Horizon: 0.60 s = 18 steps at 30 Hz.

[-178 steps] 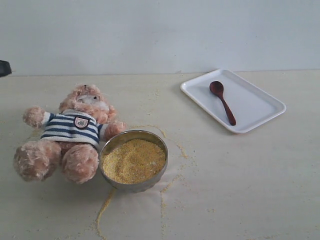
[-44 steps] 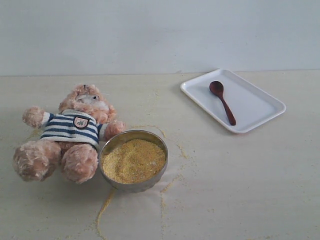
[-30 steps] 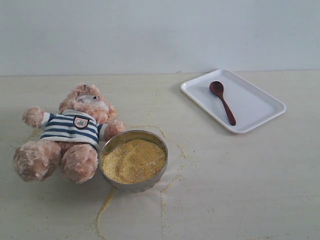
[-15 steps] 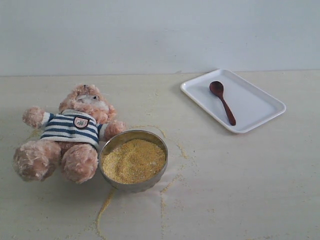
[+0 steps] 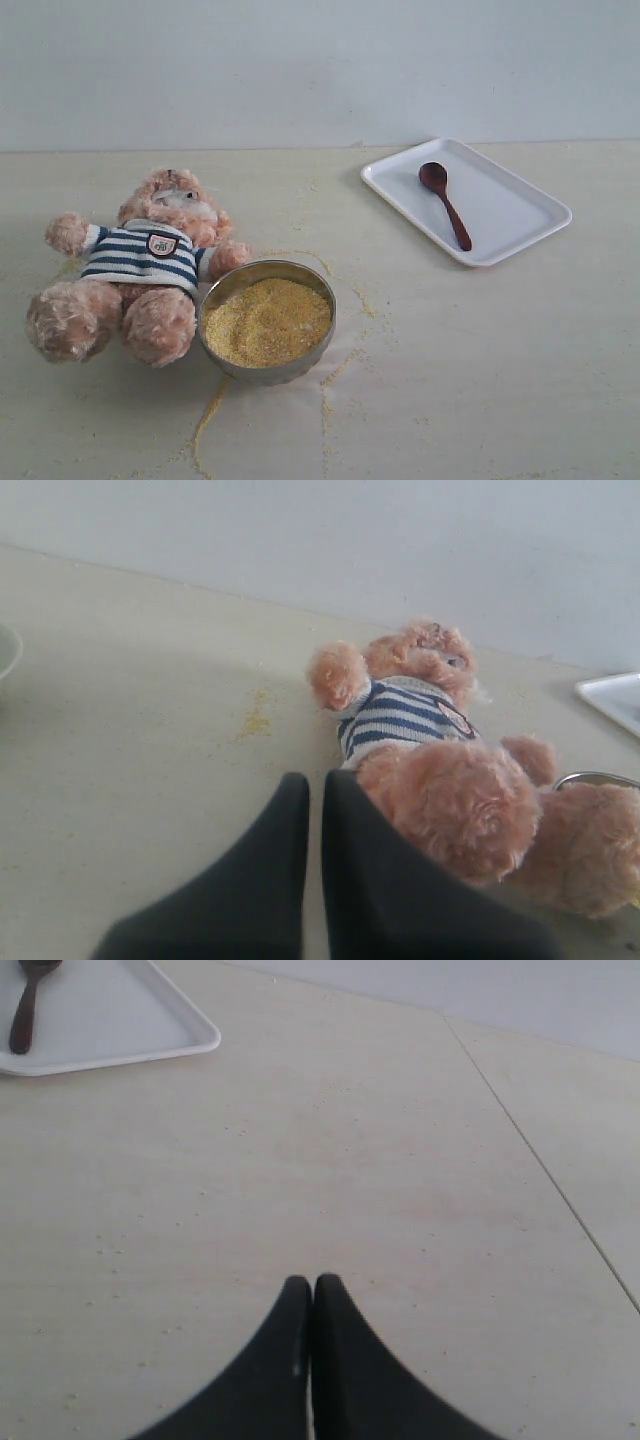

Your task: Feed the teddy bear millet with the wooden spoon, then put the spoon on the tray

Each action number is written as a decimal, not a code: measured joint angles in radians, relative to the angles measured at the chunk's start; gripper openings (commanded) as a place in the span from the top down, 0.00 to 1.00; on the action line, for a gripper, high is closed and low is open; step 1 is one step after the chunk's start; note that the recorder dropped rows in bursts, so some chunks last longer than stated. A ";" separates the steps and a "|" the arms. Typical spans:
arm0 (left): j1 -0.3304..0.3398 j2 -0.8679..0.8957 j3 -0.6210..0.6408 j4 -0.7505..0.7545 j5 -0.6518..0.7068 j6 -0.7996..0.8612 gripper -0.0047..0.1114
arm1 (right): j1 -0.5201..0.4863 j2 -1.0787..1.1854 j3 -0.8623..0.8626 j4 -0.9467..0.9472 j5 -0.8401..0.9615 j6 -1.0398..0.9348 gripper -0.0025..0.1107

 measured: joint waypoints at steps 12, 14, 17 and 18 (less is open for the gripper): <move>0.000 0.000 0.000 0.000 0.005 0.000 0.92 | 0.000 0.000 0.000 0.119 -0.103 0.077 0.98; 0.000 0.000 0.000 0.000 0.005 0.000 0.92 | 0.000 0.000 0.000 0.127 -0.104 0.082 0.98; 0.000 0.000 0.000 0.000 0.005 0.000 0.92 | 0.000 0.000 0.000 0.131 -0.104 0.083 0.98; 0.000 0.000 0.000 0.000 0.005 0.000 0.92 | 0.000 0.000 0.000 0.131 -0.104 0.083 0.98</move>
